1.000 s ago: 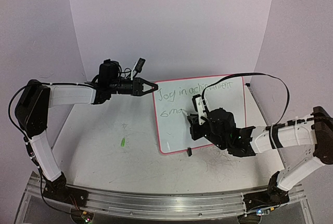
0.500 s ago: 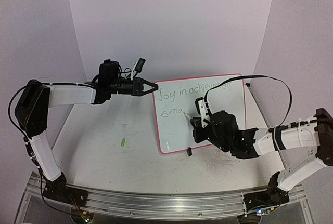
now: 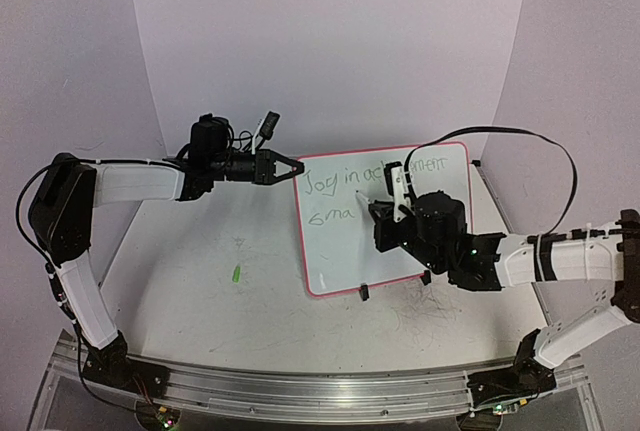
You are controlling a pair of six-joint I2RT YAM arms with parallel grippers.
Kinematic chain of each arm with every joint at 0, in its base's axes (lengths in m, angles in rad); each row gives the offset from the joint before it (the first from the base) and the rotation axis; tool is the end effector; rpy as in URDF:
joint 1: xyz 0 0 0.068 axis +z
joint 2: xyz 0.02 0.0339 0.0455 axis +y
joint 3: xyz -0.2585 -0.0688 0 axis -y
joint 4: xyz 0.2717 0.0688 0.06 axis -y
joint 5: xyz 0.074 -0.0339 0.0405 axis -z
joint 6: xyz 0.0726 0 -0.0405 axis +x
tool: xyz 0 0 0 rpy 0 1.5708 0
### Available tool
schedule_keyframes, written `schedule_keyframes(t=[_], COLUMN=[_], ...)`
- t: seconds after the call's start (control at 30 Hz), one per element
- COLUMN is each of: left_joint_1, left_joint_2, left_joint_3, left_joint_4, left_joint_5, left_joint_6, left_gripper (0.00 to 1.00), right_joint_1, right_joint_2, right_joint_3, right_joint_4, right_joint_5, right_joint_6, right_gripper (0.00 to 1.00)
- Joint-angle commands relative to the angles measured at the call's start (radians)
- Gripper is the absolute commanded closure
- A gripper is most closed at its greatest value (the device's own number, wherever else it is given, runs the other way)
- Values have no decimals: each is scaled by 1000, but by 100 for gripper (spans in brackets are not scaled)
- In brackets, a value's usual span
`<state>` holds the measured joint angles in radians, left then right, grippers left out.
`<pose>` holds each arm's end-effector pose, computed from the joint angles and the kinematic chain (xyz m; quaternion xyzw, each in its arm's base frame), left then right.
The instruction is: Write a sentence on the whiteboard
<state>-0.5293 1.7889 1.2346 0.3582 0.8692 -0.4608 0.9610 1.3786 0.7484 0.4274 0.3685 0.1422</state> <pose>0.3665 -0.2787 0.2503 0.2910 0.6915 -0.5598 0.3518 0.2301 0.2837 0.2271 -0.1971 0.7451 0.2046 0.6035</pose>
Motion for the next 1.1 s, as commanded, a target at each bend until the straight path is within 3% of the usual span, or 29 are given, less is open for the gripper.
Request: schedule_keyframes(t=[0.0,1.07], left_joint_1=[0,0], left_joint_2=[-29,-29], left_joint_3=[6,8], left_joint_4=[22,21], left_joint_5=[4,6], left_joint_6=[4,4], left_gripper=[100,100], right_joint_1=[-13,24], right_joint_2=[41,30], right_joint_3=[45,-87], right_joint_4=[39,-42], right_joint_5=[-11,-1], right_joint_6=[-19,86], right_gripper=[100,100])
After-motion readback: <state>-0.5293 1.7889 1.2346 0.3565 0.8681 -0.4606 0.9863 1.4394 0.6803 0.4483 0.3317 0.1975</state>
